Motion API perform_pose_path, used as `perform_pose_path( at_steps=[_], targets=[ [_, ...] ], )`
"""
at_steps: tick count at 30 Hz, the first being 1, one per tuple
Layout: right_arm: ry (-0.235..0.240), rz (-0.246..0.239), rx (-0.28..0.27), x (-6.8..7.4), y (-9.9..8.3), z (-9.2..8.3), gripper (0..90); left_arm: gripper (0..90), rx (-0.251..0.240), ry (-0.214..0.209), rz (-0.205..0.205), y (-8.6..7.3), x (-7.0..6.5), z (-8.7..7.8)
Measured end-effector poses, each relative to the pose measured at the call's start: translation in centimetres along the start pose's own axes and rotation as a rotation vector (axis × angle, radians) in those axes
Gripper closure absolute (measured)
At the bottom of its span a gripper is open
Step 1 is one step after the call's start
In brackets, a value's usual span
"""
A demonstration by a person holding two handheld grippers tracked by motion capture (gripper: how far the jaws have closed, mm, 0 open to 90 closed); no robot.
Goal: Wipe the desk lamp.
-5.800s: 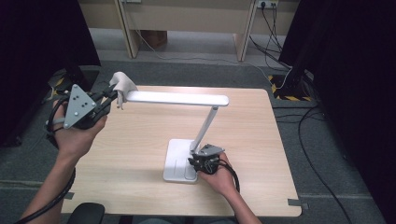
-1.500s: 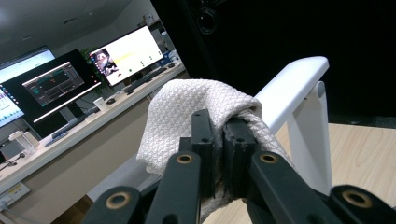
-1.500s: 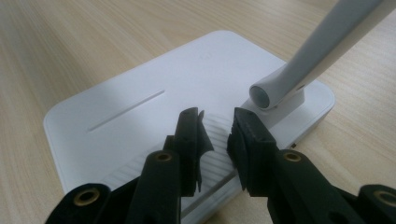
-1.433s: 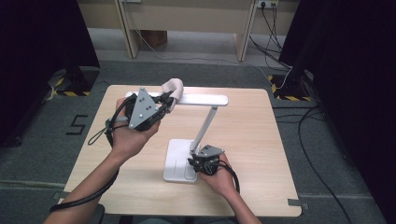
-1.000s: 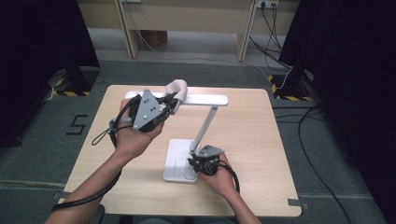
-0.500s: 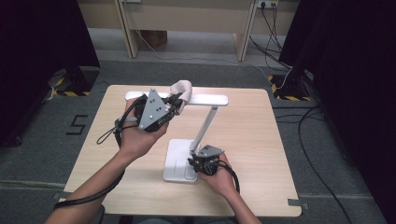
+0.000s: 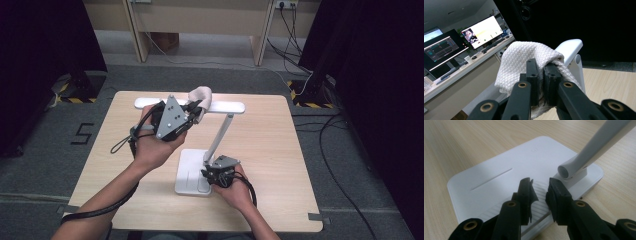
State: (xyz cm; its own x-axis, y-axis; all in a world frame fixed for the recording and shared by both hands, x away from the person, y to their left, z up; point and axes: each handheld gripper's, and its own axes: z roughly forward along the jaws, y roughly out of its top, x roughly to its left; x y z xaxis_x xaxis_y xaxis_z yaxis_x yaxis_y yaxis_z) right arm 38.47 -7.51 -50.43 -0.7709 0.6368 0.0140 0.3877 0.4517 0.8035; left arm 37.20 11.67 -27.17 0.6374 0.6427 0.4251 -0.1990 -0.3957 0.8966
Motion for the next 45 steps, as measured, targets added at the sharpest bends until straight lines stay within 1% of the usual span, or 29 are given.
perform_pose_path(
  at_steps=[20, 29, 33, 36, 45],
  targets=[
    [-0.004, -0.003, -0.001, 0.0, 0.0, 0.0, 72.4, 84.1, 0.002, -0.016, -0.008, 0.5, -0.7, 1.0],
    [-0.003, -0.002, 0.0, 0.0, 0.0, 0.0, 72.4, 84.2, 0.011, -0.031, -0.009, 1.1, -1.1, 1.7],
    [-0.005, -0.009, -0.001, 0.0, 0.0, 0.0, 72.5, 84.2, 0.016, -0.035, -0.008, 1.2, -1.3, 1.8],
    [-0.003, -0.013, 0.0, 0.1, 0.0, 0.0, 72.7, 84.3, 0.019, -0.045, -0.01, 1.4, -1.5, 2.2],
    [-0.004, -0.01, -0.002, 0.1, 0.0, 0.0, 72.7, 84.3, 0.021, -0.052, -0.011, 1.7, -1.8, 2.7]
  ],
)
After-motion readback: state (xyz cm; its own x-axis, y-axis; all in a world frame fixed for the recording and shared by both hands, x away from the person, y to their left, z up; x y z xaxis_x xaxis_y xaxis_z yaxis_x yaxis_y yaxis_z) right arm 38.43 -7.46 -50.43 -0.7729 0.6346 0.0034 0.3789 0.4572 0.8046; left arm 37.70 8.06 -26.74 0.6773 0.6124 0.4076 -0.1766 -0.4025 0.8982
